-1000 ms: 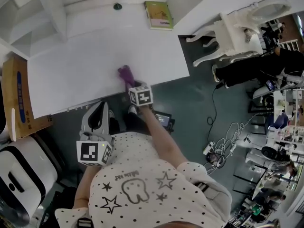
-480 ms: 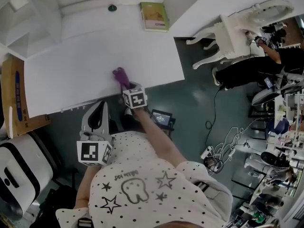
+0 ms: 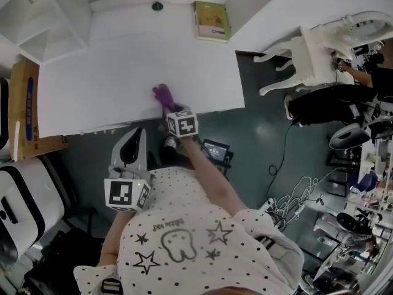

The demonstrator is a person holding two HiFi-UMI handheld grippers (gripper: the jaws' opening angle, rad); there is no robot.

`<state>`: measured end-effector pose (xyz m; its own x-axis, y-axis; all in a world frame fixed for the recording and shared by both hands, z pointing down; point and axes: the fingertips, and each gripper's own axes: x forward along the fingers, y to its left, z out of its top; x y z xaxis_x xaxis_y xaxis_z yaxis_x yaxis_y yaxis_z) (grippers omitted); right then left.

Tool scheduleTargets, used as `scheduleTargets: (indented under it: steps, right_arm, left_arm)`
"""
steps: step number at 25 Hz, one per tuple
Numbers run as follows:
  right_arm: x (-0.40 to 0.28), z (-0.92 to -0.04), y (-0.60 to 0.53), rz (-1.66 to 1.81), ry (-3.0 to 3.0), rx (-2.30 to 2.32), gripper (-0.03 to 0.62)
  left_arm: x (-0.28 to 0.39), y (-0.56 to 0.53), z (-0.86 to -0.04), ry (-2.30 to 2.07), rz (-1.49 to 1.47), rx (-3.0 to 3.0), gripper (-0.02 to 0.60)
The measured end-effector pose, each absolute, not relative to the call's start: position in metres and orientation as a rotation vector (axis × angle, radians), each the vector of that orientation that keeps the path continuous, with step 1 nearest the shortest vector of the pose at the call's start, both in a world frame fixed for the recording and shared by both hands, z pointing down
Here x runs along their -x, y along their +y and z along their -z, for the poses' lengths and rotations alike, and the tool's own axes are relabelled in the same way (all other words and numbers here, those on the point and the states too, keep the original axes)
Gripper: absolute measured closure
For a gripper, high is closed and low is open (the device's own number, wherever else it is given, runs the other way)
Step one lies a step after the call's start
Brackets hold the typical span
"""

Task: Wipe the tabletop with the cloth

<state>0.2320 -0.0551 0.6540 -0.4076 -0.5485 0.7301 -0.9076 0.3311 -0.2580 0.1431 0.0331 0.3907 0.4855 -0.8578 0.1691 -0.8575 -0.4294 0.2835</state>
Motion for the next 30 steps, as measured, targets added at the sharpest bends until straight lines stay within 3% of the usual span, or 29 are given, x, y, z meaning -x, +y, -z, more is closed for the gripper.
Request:
scheduleTargets:
  steps: [30]
  right_arm:
    - [-0.297, -0.657, -0.069, -0.96, -2.082, -1.269, 0.525]
  left_arm:
    - [-0.174, 0.031, -0.386, -1.576, 0.085, -2.351, 0.581]
